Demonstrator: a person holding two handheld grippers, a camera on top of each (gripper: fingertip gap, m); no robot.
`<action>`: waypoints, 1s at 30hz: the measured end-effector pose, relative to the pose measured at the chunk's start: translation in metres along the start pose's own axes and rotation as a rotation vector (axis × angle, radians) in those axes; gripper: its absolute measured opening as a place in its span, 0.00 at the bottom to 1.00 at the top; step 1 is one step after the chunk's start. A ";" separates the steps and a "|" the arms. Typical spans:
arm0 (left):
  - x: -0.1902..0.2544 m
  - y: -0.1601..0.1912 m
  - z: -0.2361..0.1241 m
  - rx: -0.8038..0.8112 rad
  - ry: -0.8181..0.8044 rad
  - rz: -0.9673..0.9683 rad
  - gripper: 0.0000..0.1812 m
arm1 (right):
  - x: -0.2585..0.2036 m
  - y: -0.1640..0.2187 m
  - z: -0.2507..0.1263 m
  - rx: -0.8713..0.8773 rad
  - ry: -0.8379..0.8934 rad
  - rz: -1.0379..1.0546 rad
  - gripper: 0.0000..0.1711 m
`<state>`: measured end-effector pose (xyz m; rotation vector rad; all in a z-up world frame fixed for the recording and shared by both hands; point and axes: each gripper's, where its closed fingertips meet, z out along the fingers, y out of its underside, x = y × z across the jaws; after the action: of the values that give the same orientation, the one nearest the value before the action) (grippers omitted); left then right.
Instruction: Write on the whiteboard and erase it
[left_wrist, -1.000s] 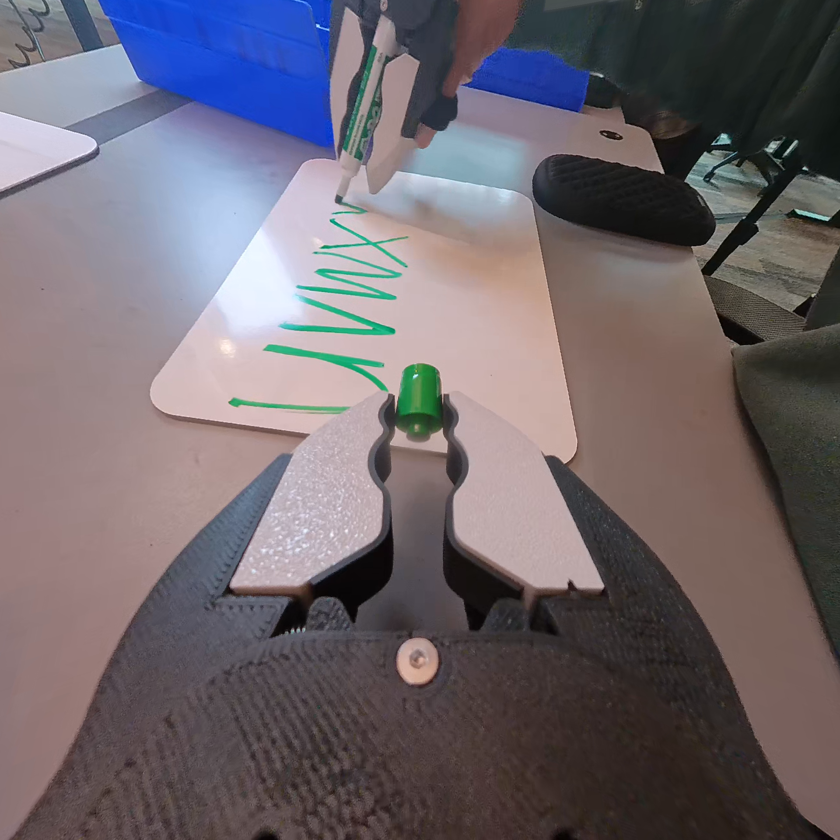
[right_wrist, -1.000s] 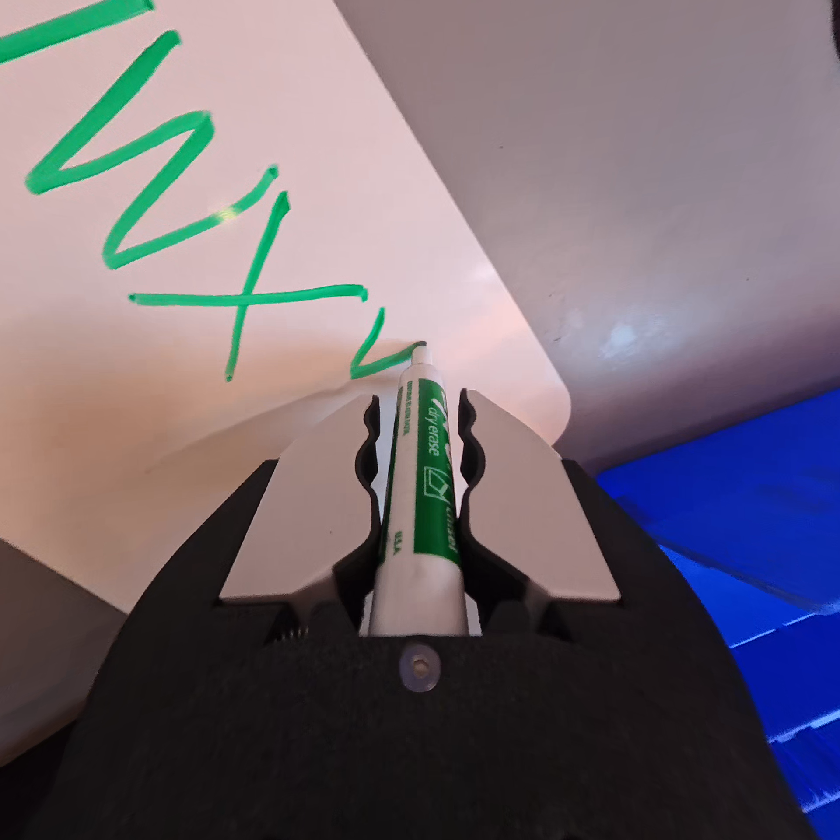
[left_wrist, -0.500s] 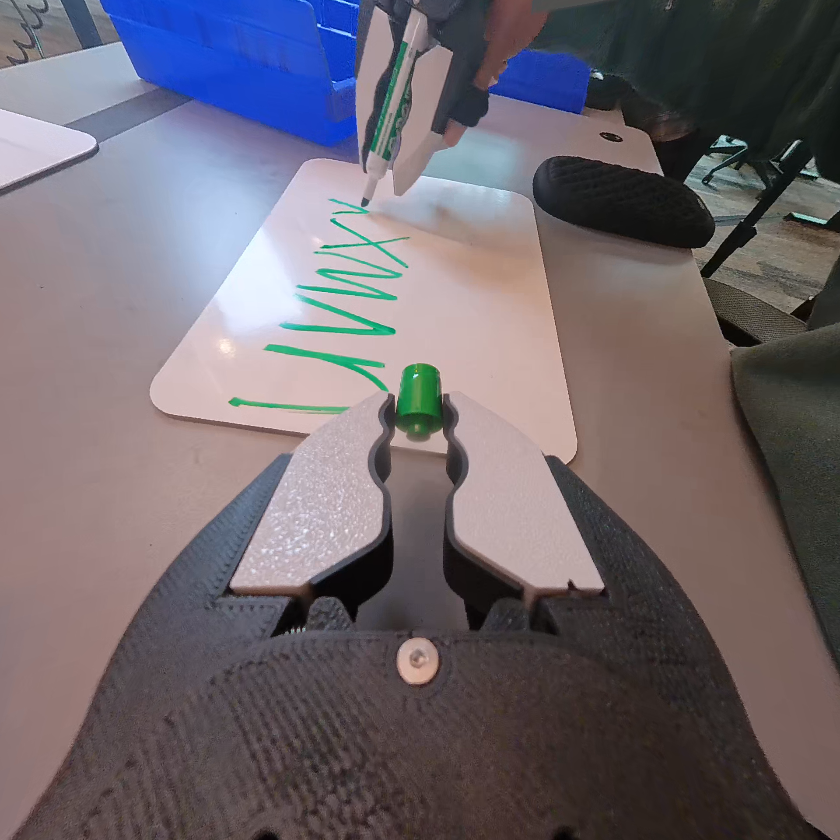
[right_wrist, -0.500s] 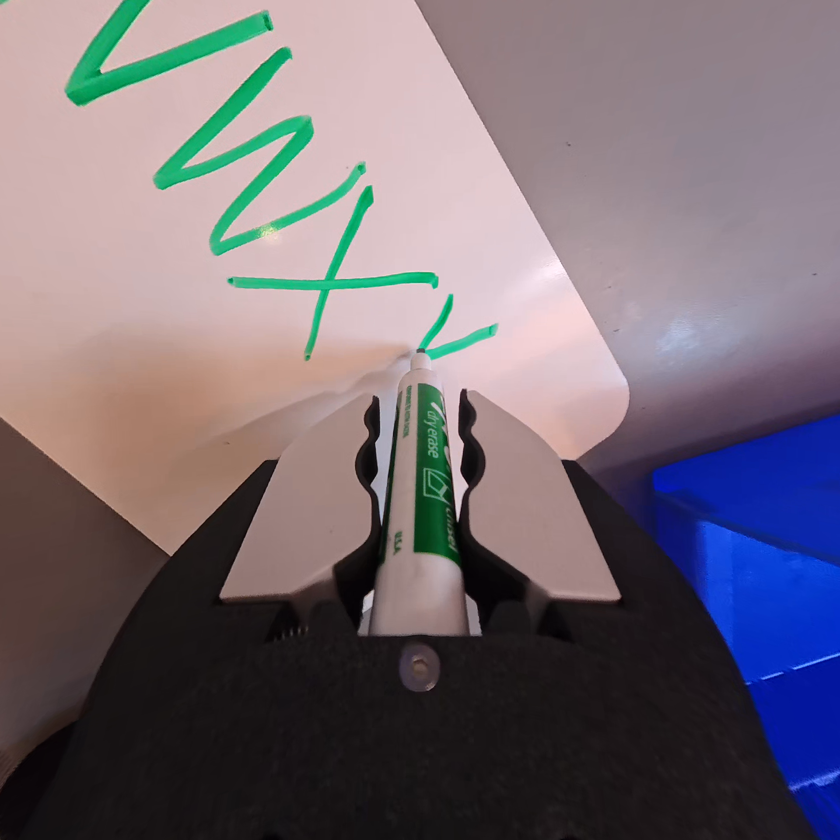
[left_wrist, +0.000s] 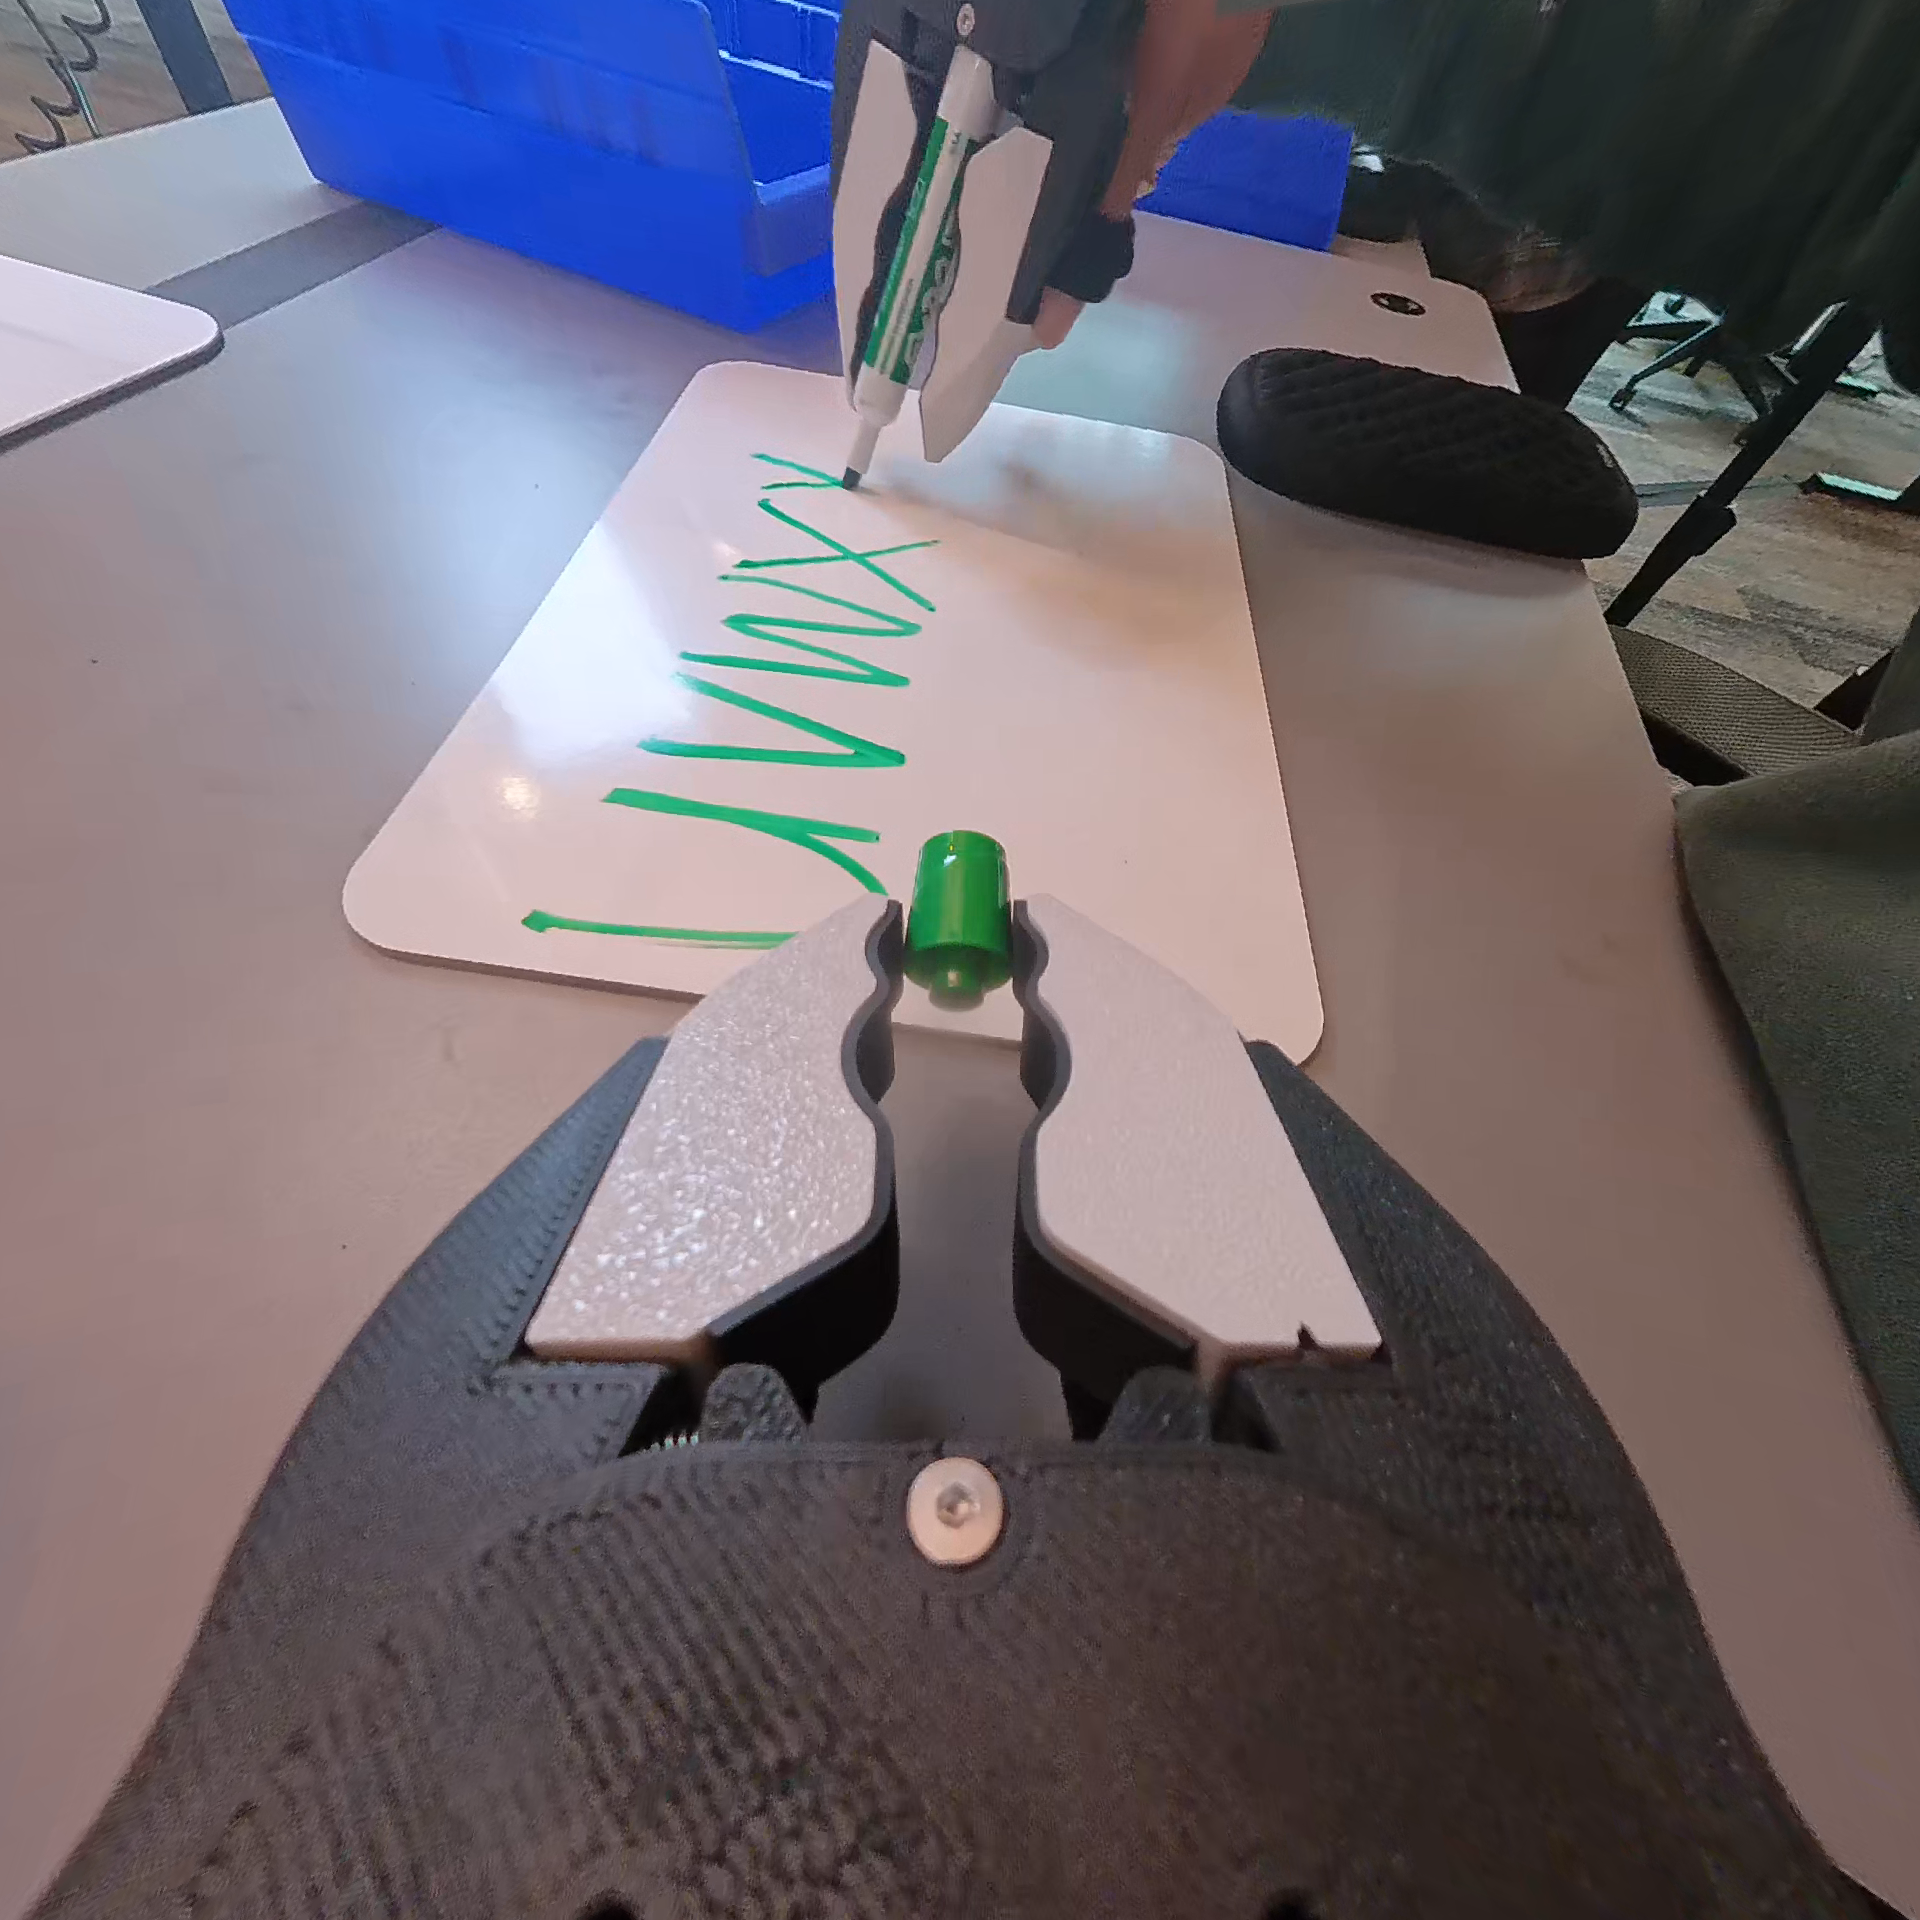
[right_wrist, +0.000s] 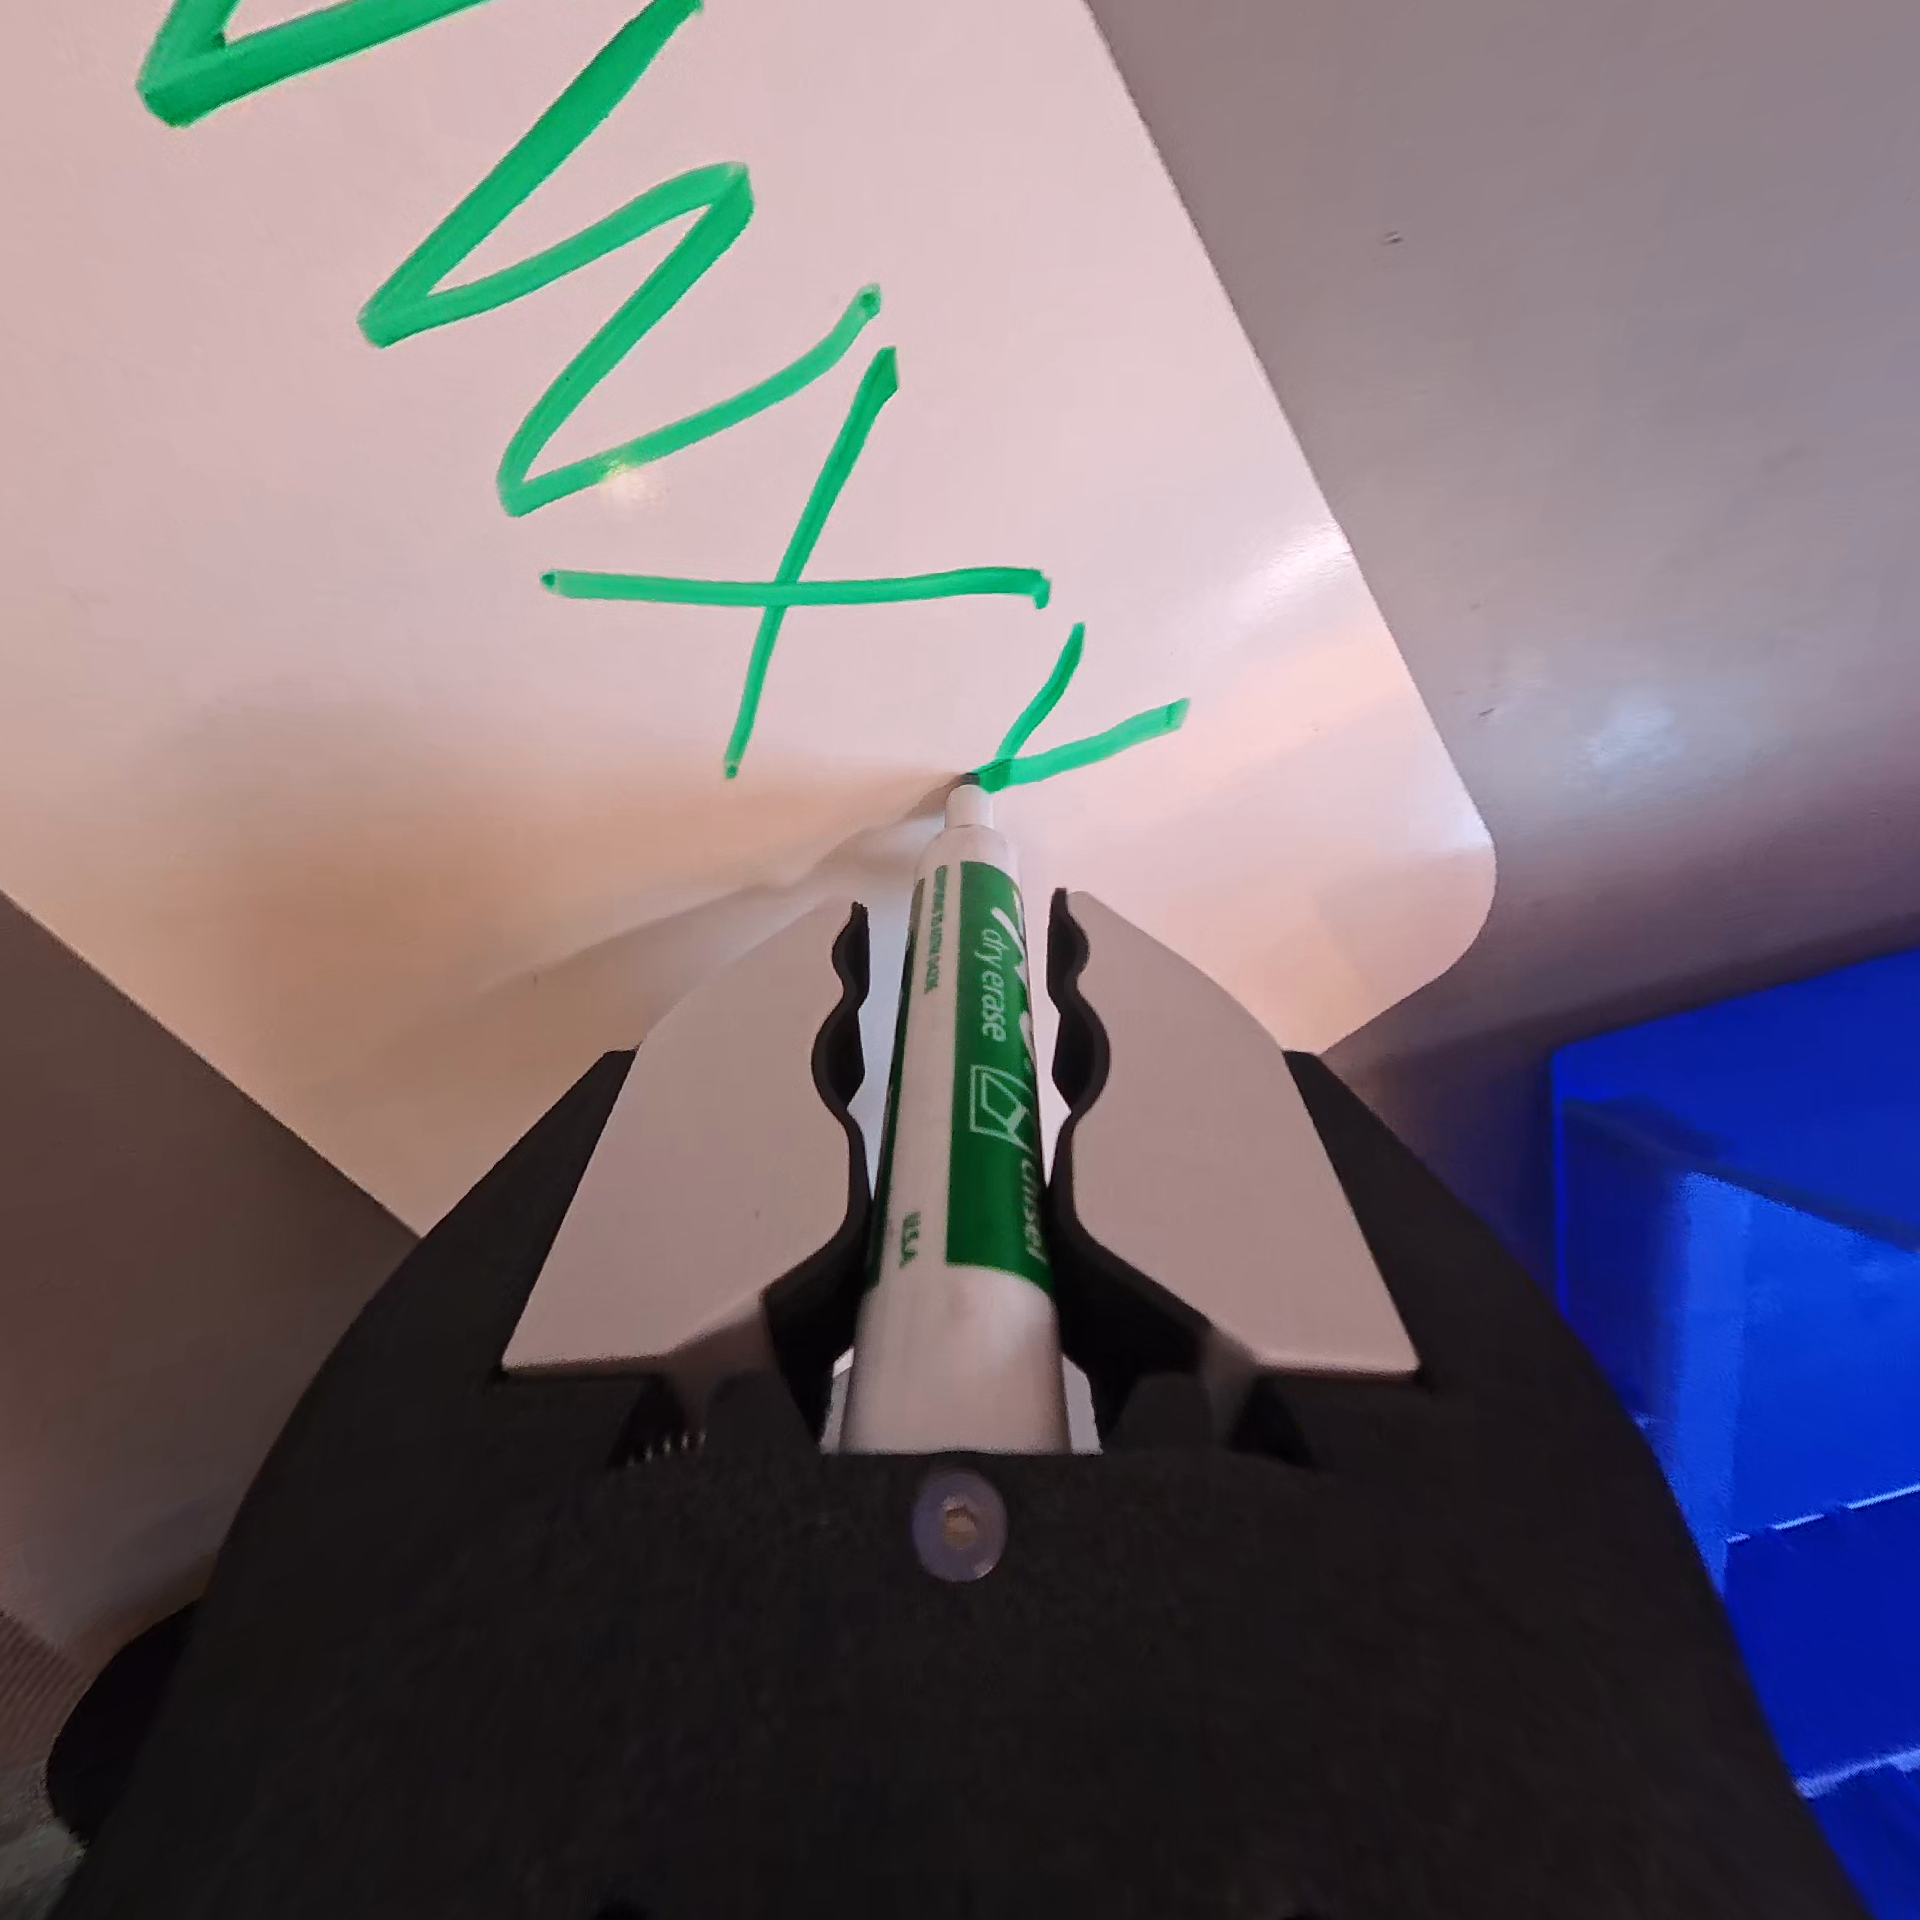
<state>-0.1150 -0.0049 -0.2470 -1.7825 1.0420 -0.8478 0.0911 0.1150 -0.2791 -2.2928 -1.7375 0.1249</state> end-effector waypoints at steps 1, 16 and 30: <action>0.000 0.000 0.000 0.000 0.000 0.000 0.11 | -0.003 0.002 -0.001 -0.003 -0.004 -0.002 0.20; 0.002 0.000 0.001 -0.004 0.000 0.004 0.11 | 0.003 0.005 -0.029 0.078 0.062 0.016 0.20; 0.001 -0.001 0.000 0.008 0.009 -0.017 0.11 | 0.040 0.002 0.000 0.051 0.068 0.043 0.20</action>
<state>-0.1140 -0.0060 -0.2460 -1.7844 1.0295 -0.8699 0.1042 0.1526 -0.2758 -2.2719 -1.6339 0.0976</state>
